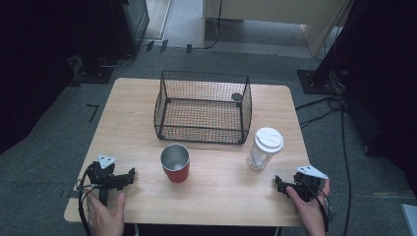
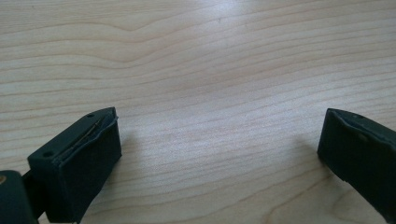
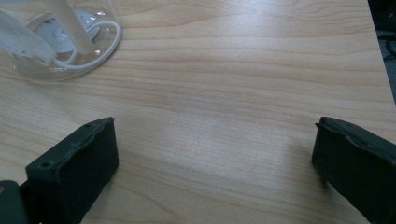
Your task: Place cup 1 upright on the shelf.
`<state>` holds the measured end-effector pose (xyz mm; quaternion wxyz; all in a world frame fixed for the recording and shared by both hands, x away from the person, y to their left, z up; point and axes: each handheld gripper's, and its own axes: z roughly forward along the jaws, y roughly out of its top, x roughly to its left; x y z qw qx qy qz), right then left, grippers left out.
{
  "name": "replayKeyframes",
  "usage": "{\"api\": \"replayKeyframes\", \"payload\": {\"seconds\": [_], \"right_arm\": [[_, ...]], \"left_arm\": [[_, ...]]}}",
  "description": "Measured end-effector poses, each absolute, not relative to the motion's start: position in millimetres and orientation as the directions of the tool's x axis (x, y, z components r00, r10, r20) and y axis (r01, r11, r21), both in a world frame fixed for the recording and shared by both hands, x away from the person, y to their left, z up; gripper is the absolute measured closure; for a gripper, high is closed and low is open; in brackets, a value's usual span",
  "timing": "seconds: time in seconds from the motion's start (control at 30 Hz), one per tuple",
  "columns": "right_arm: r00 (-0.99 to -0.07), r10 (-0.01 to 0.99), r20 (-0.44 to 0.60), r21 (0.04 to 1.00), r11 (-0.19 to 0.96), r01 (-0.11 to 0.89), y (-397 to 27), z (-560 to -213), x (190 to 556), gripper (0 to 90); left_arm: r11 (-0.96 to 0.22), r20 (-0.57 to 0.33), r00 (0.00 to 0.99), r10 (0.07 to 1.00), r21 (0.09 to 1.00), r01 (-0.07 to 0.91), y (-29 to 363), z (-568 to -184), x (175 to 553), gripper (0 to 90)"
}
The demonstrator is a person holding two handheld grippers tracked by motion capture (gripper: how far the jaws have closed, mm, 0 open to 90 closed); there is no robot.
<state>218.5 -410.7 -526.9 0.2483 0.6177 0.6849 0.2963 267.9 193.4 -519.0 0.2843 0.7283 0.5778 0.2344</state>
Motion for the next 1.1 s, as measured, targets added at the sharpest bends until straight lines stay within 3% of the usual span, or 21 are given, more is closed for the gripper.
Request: {"api": "replayKeyframes", "payload": {"seconds": [0.57,1.1], "right_arm": [[-0.074,0.996,0.043,0.732,0.019,0.681,-409.5,-513.3,215.2,0.0],[-0.148,0.988,0.033,0.752,0.072,0.655,-393.3,-489.0,208.1,0.0]], "left_arm": [[-0.17,0.013,0.222,0.975,0.685,0.708,193.4,-519.1,267.9,0.0],[-0.171,0.013,0.222,0.975,0.685,0.708,193.3,-519.1,267.9,0.0]]}}
